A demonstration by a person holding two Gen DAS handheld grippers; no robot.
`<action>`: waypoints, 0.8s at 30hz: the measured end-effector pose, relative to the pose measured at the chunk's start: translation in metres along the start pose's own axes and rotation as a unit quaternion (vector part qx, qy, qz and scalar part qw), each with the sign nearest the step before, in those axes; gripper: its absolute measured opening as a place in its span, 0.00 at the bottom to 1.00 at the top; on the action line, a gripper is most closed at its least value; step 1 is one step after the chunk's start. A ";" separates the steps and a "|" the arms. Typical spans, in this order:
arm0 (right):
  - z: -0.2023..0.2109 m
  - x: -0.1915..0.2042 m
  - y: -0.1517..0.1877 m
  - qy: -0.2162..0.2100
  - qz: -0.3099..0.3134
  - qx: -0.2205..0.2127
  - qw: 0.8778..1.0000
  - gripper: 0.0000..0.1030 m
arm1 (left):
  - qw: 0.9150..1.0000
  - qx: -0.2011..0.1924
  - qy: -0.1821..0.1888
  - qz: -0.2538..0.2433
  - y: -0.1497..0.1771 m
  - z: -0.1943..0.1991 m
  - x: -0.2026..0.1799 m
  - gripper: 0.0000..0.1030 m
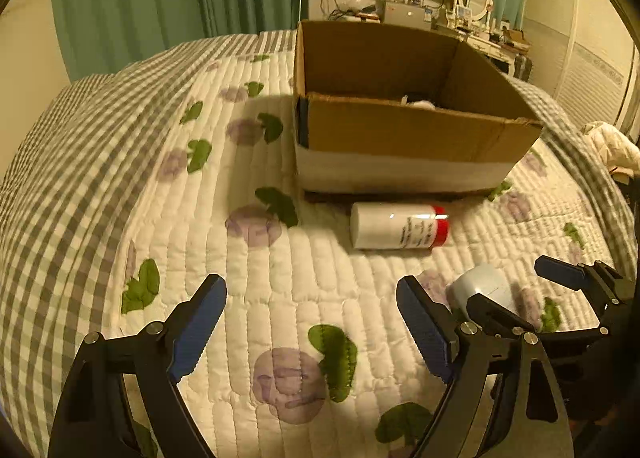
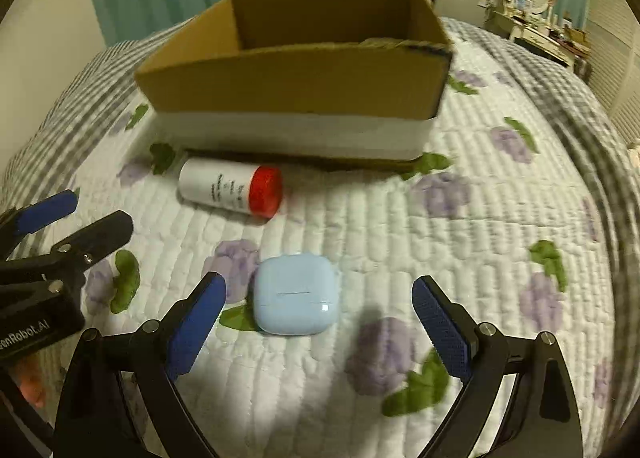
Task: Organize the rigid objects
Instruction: 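Grasp the light blue earbud case with the right gripper while the left grasps the red-capped bottle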
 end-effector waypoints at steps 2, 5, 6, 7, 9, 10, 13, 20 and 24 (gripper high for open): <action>-0.009 0.002 0.001 -0.003 -0.001 0.009 1.000 0.92 | 1.000 0.004 -0.002 0.001 0.002 -0.004 0.001 0.86; -0.022 0.003 0.004 -0.001 -0.001 0.024 1.000 0.85 | 1.000 0.010 -0.005 0.003 0.004 -0.008 0.000 0.86; -0.024 0.003 0.005 -0.002 -0.001 0.027 1.000 0.74 | 1.000 0.011 -0.005 0.004 0.004 -0.009 -0.001 0.86; -0.026 0.002 0.006 -0.001 0.000 0.030 1.000 0.64 | 1.000 0.012 -0.005 0.005 0.003 -0.010 -0.002 0.86; -0.025 0.001 0.006 0.003 0.004 0.029 1.000 0.49 | 1.000 0.009 -0.003 0.007 0.003 -0.010 -0.005 0.86; -0.022 0.000 0.005 0.008 0.007 0.027 1.000 0.49 | 1.000 0.009 -0.002 0.008 0.002 -0.011 -0.006 0.86; -0.009 -0.010 -0.004 0.015 0.009 0.007 1.000 0.49 | 1.000 0.018 0.011 0.011 0.002 -0.015 -0.014 0.86; 0.008 -0.060 -0.038 0.042 -0.039 -0.031 0.998 0.49 | 0.999 0.021 0.035 0.005 -0.007 -0.026 -0.046 0.86; 0.002 -0.077 -0.047 0.031 -0.058 -0.030 0.997 0.49 | 0.999 0.016 0.051 -0.012 -0.016 -0.034 -0.066 0.86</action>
Point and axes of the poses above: each gripper's, at about its wrist camera, not at the fingertips, and z roughly against the way its jaws point, x to its left, y to its underside, the point moved 5 cm from there along -z, roughly the way its jaws point
